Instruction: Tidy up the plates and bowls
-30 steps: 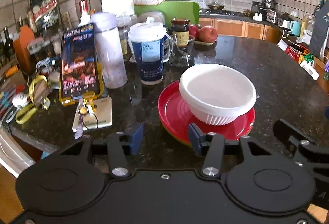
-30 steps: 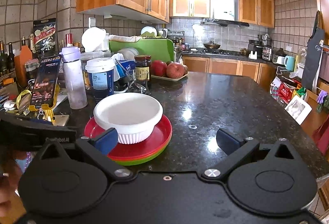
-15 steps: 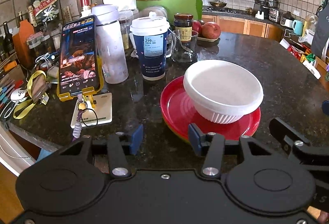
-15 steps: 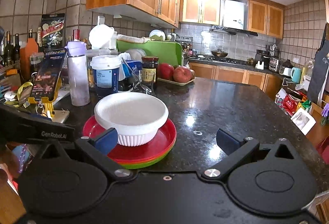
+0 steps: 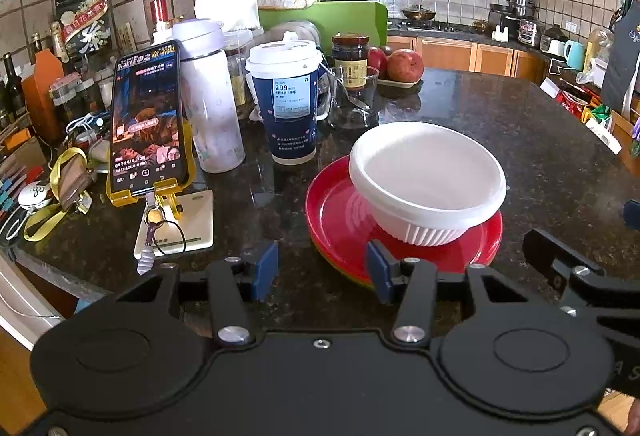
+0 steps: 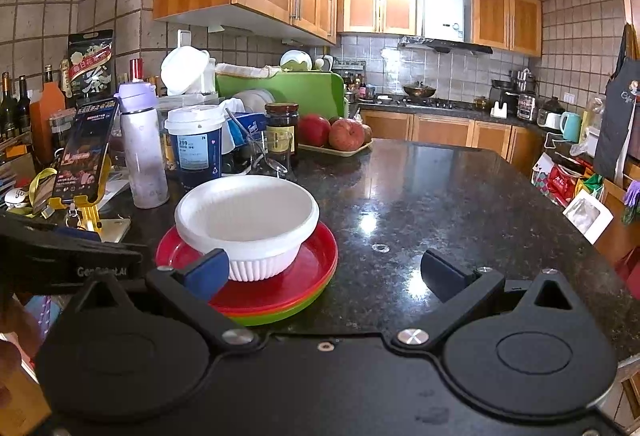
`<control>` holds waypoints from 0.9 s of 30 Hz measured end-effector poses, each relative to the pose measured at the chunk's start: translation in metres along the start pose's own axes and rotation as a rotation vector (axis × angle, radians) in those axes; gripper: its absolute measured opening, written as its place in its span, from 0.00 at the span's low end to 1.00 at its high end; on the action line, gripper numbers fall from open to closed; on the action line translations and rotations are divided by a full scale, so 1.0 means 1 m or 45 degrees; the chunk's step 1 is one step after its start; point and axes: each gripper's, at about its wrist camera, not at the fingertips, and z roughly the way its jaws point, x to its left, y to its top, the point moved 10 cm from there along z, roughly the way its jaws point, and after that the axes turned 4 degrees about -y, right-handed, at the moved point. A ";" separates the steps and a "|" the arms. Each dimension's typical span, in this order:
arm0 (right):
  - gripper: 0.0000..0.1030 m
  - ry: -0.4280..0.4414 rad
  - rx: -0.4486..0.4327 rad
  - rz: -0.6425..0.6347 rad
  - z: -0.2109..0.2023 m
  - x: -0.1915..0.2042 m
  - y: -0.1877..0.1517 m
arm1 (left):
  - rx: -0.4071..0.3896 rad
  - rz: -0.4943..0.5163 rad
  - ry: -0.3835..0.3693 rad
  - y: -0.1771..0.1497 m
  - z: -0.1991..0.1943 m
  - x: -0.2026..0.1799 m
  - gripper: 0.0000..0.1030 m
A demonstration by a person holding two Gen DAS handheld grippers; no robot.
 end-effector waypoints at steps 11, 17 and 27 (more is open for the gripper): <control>1.00 0.005 -0.008 0.014 -0.005 -0.002 0.001 | -0.025 0.015 -0.010 0.001 -0.004 -0.004 0.55; 1.00 0.005 -0.009 0.012 -0.006 -0.002 0.001 | -0.031 0.016 -0.014 0.002 -0.004 -0.005 0.55; 1.00 0.010 -0.008 0.015 -0.007 -0.002 0.002 | -0.033 0.018 -0.011 0.002 -0.005 -0.004 0.55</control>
